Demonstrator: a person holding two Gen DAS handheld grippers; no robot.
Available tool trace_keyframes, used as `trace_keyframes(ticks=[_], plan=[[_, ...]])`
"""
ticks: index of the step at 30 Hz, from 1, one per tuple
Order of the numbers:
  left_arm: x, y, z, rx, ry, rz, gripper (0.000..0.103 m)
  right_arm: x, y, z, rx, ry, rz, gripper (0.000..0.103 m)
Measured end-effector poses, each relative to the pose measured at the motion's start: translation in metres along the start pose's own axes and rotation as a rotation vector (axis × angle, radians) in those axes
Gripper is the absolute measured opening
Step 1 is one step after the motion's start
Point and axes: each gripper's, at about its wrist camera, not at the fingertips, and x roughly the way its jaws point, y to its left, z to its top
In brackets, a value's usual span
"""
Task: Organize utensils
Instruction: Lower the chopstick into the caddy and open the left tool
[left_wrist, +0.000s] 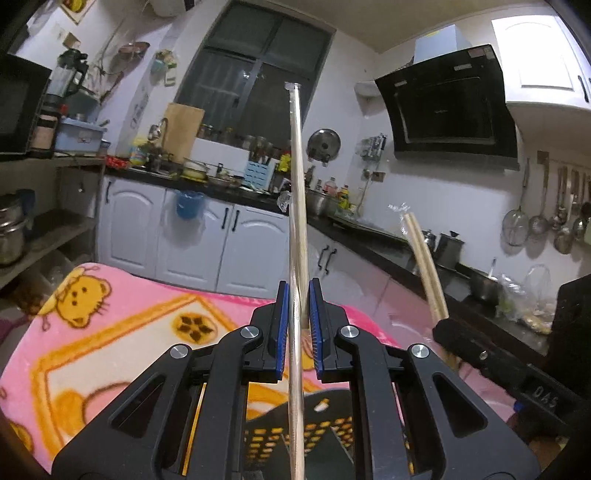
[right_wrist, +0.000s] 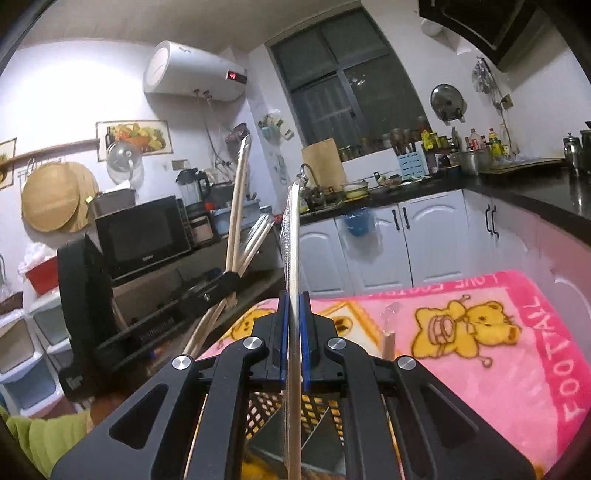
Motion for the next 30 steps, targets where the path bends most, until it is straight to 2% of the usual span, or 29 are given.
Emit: trace_keyframes(ticks=[4, 7, 16, 26, 30], plan=[[0.007, 0.000, -0.015, -0.008, -0.004, 0.048, 0.007, 0.013, -0.006, -0.010, -0.014, -0.021, -0.043, 0.006], [0.009, -0.004, -0.026, 0.028, -0.013, 0.082, 0.007, 0.021, -0.011, -0.020, -0.016, -0.017, -0.071, 0.006], [0.015, 0.003, -0.056, 0.060, -0.011, 0.131, 0.008, 0.036, -0.019, -0.049, -0.013, -0.014, -0.127, 0.006], [0.009, 0.005, -0.074, 0.093, 0.029, 0.140, 0.008, 0.028, -0.021, -0.065, -0.029, 0.018, -0.131, 0.009], [0.002, 0.009, -0.072, 0.074, 0.049, 0.129, 0.017, 0.021, -0.023, -0.066, -0.023, 0.030, -0.124, 0.010]])
